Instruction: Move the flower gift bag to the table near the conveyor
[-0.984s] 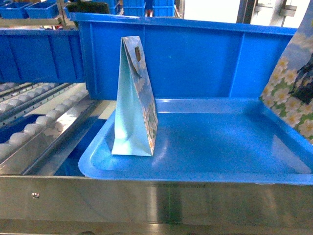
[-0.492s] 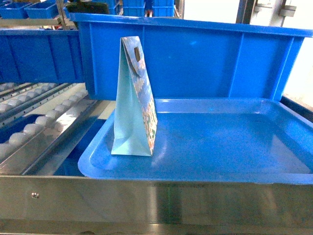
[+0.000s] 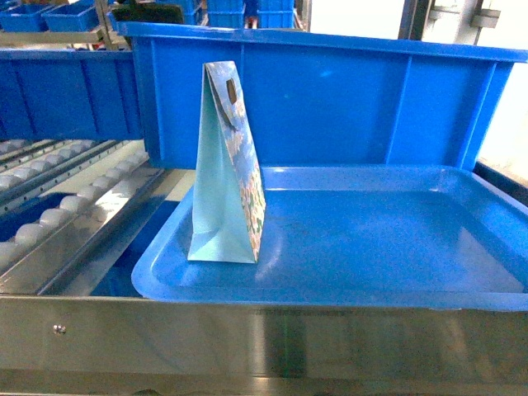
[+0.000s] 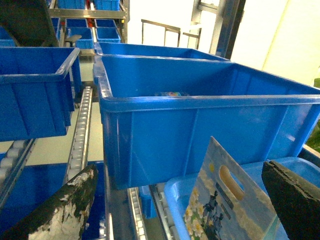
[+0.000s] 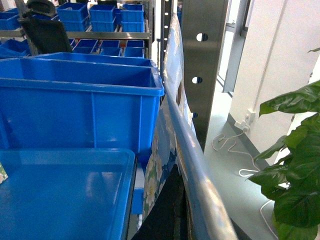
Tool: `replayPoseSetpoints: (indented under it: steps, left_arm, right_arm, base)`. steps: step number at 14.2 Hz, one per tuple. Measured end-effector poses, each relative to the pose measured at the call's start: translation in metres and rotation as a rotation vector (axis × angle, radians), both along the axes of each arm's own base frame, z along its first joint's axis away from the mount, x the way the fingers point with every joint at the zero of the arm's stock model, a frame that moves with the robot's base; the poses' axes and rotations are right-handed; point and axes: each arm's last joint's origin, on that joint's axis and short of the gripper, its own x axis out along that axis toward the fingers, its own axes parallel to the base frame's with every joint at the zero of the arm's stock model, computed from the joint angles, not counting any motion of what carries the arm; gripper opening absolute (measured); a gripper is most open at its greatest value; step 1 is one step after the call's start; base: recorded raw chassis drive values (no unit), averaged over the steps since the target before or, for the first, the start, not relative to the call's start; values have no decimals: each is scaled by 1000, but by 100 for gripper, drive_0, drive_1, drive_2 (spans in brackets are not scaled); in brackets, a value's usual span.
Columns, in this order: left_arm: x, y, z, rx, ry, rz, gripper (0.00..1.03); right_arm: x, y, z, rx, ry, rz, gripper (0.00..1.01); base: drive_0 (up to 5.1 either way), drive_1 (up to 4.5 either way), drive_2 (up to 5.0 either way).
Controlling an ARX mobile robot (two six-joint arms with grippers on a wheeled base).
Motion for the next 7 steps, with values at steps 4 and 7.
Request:
replayPoseSetpoints:
  steps: [4,7]
  left_arm:
    - [21,-38,-13,25,59,-56,98]
    - [43,-72,-19,59,95,-102,98]
  right_arm:
    - [0,0,0,0,0,0,2]
    - [0,0,0,0,0,0,2]
  base:
    - [0,0,0]
    - [0,0,0]
